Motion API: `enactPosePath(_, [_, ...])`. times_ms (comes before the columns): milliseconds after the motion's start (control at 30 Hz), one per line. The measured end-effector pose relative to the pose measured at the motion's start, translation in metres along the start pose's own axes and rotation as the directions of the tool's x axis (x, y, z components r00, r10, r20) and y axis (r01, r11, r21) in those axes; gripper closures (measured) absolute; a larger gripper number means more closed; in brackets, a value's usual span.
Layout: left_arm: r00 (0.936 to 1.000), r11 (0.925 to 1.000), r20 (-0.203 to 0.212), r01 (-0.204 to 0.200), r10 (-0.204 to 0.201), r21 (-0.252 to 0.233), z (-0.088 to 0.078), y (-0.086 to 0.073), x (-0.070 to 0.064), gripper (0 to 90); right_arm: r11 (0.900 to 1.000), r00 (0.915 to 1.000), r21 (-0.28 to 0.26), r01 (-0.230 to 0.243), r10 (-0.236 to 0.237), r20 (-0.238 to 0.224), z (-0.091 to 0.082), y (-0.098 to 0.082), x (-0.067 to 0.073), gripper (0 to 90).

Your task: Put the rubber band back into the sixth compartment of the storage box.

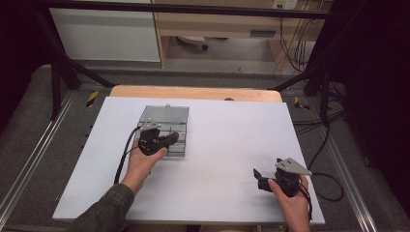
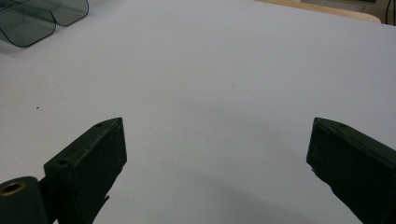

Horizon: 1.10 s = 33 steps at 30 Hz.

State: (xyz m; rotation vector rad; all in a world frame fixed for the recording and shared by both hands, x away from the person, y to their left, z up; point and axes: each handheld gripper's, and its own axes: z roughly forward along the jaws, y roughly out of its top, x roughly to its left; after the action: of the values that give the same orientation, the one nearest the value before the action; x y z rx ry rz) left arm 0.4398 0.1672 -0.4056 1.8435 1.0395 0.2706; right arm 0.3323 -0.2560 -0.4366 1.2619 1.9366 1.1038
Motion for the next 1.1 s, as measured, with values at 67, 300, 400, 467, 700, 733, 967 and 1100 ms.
enactPosePath(67, [1.0, 1.0, -0.001, -0.002, 0.002, 0.0, 0.001, 0.0, -0.001, 84.1, 1.0, 1.0, 0.0, -0.001, 0.001, 0.001, 0.0, 0.0, 0.0, 4.9])
enactPosePath(300, [1.0, 0.9999, -0.001, -0.007, 0.007, 0.015, 0.003, -0.001, -0.001, 84.1, 1.0, 1.0, -0.001, -0.001, 0.001, -0.004, 0.0, 0.0, 0.0, 5.5])
enactPosePath(400, [1.0, 0.9998, 0.0, -0.005, 0.005, 0.019, 0.004, -0.002, -0.002, 84.0, 1.0, 1.0, 0.0, 0.0, 0.0, -0.004, 0.0, 0.0, 0.0, 5.5])
enactPosePath(467, [1.0, 0.9997, 0.005, -0.004, 0.004, 0.023, 0.005, -0.002, -0.002, 84.0, 1.0, 1.0, 0.0, -0.002, 0.002, -0.004, 0.0, 0.0, 0.0, 5.4])
enactPosePath(700, [1.0, 0.9995, 0.003, -0.006, 0.006, 0.031, 0.006, -0.004, -0.003, 83.9, 1.0, 1.0, 0.002, -0.004, 0.004, -0.003, 0.001, 0.0, 0.001, 5.0])
enactPosePath(733, [1.0, 0.9995, 0.002, -0.001, 0.001, 0.031, 0.007, -0.005, -0.003, 83.9, 1.0, 1.0, 0.002, -0.004, 0.004, -0.003, 0.001, 0.0, 0.001, 5.0])
enactPosePath(967, [1.0, 0.9988, 0.008, 0.001, -0.001, 0.049, 0.01, -0.009, -0.006, 83.8, 1.0, 1.0, 0.001, -0.002, 0.002, -0.003, 0.0, 0.0, 0.0, 5.0])
enactPosePath(1100, [1.0, 0.9987, -0.002, -0.003, 0.003, 0.051, 0.01, -0.011, -0.008, 83.8, 1.0, 1.0, 0.0, -0.001, 0.001, -0.004, 0.0, 0.0, 0.0, 5.0])
